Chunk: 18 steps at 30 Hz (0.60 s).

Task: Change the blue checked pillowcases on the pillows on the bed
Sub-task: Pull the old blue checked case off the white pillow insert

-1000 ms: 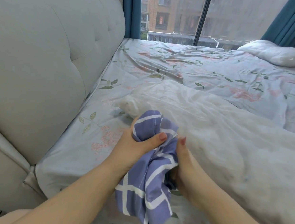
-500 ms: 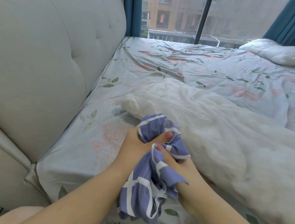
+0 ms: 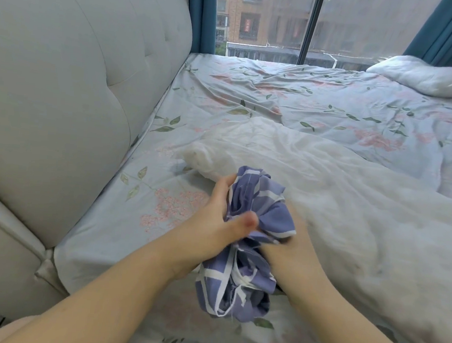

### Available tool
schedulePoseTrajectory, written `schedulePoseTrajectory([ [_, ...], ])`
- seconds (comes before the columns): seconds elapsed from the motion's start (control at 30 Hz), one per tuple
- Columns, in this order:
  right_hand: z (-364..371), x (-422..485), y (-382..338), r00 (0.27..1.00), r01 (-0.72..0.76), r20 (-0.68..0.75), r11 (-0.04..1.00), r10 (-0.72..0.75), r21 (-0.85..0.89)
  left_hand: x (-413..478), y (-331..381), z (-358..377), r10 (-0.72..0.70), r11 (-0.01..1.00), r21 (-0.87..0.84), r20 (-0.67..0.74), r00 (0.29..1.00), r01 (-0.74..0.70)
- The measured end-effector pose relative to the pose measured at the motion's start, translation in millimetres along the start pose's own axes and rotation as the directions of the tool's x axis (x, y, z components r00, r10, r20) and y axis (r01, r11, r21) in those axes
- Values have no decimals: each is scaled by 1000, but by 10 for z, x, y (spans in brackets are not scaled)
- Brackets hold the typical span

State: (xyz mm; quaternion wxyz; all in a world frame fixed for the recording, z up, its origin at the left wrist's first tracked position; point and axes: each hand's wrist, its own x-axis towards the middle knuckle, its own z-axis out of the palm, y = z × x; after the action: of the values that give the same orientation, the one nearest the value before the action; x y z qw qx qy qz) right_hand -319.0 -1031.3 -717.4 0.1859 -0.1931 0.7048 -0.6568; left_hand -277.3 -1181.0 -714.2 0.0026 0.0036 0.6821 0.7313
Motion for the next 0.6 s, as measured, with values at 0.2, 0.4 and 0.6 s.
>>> schedulePoseTrajectory([
  [0.2, -18, -86, -288, 987, -45, 160, 985, 17, 168, -96, 143, 63, 85, 993, 88, -37, 996, -82],
  [0.4, -91, -167, -265, 959, -110, 282, 951, 25, 288, -75, 120, 74, 116, 991, 70, -73, 991, -111],
  [0.6, 19, -40, -155, 990, 78, 101, 985, -94, 155, -6, 110, 141, 213, 976, 100, -281, 936, -193],
])
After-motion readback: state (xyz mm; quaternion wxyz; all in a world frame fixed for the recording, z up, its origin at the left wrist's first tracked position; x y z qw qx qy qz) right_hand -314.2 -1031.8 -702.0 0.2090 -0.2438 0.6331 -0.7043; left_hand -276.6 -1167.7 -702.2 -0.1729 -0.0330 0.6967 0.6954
